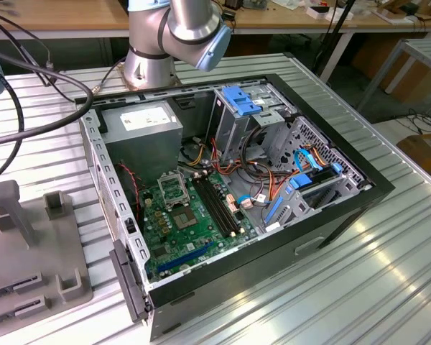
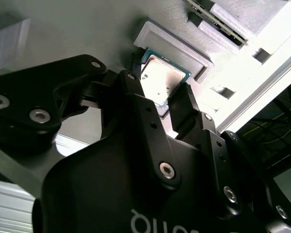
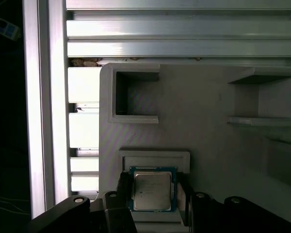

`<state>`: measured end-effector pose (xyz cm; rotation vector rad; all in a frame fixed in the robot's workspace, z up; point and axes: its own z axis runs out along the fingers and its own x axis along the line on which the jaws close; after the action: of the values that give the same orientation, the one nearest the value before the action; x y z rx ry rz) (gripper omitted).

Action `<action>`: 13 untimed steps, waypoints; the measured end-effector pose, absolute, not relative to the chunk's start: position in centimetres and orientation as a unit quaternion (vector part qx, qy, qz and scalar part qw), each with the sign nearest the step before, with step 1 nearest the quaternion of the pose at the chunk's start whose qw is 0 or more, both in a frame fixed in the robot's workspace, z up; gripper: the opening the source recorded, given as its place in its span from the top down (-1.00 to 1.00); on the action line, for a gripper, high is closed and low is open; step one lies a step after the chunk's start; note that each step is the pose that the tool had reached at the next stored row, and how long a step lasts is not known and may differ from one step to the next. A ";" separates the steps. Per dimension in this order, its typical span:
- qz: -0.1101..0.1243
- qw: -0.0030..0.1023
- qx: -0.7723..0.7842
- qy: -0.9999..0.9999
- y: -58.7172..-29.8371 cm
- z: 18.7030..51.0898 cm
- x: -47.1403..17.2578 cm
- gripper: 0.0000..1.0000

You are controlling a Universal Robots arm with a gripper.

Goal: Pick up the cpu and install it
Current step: 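Pick up the cpu and move it towards the insertion slot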

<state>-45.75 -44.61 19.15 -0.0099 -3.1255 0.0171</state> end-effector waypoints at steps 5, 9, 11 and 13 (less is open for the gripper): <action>0.005 0.008 -0.003 -1.000 -44.6 19.1 -45.7 -0.22; 0.005 0.008 -0.003 -1.000 -44.6 19.1 -45.7 -0.22; 0.005 0.008 -0.003 -1.000 -44.6 19.1 -45.6 -0.22; 0.005 0.008 -0.003 -1.000 -44.6 19.1 -45.5 -0.22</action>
<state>-45.53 -44.61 19.11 -0.0099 -3.1255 0.0170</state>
